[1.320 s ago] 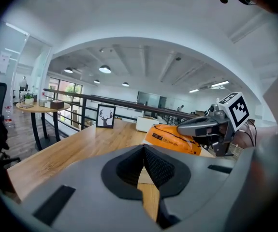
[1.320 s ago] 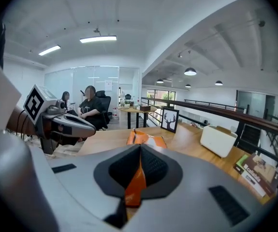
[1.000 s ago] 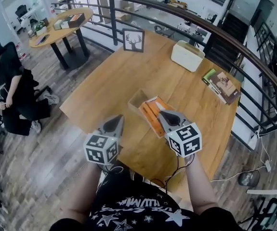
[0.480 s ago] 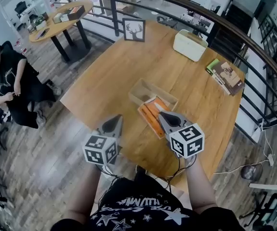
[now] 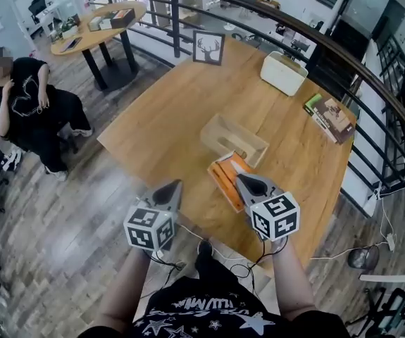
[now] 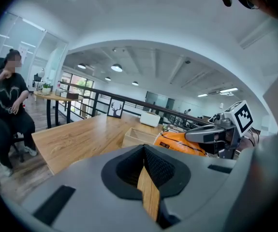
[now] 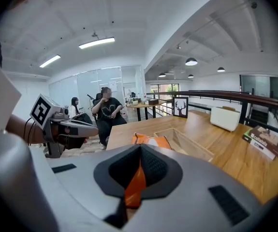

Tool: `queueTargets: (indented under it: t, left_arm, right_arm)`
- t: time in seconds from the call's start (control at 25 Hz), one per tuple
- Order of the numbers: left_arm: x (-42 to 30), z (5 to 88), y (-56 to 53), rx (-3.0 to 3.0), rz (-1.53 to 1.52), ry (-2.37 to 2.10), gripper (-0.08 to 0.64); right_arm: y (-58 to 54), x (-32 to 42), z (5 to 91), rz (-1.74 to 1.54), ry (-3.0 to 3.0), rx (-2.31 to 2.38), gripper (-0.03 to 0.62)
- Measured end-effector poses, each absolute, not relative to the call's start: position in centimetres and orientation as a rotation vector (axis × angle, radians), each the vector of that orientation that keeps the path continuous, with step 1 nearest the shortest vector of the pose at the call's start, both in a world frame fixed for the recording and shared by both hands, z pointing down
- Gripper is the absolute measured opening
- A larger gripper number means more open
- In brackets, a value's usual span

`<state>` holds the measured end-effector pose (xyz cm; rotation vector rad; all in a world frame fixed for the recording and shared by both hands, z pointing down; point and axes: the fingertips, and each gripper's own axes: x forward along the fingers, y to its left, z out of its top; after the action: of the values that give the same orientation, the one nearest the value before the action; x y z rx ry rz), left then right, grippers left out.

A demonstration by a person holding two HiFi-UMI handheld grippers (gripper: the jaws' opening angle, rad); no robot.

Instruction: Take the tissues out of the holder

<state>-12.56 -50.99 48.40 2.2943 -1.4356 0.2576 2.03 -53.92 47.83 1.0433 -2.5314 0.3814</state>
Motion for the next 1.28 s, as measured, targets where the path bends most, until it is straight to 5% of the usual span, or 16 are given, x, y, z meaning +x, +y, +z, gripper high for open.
queueTargets:
  t: [1.28]
  left_arm:
    - [-17.6, 46.0, -15.7, 2.372, 0.232, -1.400, 0.012]
  right_arm:
    - [-17.5, -4.8, 47.5, 0.379, -2.543, 1.032, 0.017]
